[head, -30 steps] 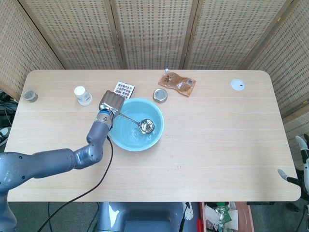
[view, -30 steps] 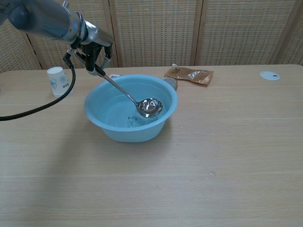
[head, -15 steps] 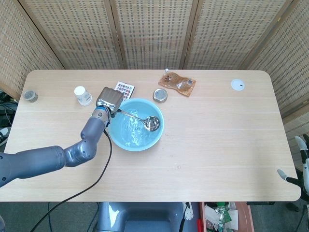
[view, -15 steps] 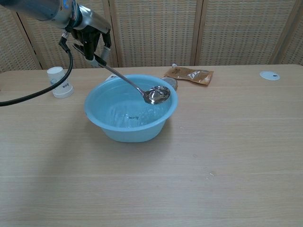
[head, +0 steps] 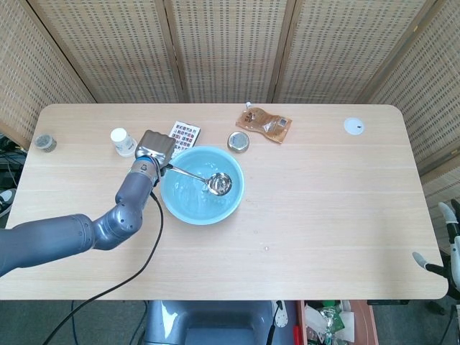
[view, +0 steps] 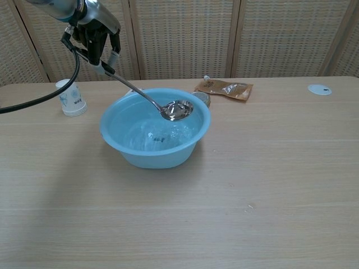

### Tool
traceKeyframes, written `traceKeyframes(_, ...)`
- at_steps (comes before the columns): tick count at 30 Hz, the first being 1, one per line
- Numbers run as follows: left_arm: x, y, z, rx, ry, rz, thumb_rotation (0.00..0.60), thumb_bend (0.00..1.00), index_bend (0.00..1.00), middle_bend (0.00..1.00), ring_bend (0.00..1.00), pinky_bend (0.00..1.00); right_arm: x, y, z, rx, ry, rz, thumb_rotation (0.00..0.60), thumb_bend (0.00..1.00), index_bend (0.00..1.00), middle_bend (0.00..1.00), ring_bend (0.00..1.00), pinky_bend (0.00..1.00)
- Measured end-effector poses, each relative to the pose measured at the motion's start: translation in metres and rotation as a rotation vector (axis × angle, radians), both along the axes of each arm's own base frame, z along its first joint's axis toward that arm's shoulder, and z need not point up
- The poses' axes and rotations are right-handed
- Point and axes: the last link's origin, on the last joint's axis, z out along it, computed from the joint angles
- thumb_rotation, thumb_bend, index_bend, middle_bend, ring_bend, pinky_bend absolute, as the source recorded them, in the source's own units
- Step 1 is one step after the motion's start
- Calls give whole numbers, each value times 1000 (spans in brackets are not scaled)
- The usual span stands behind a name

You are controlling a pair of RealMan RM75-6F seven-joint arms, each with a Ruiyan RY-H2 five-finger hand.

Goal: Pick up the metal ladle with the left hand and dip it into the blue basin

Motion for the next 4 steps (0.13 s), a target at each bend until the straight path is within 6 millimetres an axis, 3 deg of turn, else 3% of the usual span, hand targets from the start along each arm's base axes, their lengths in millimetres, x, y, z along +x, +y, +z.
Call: traceKeyframes(4, 2, -1, 7, 4, 14, 16, 600, 712, 1000, 1000, 1000, 1000, 0, 0, 0, 0, 1, 2, 600, 0, 0, 0, 0, 0)
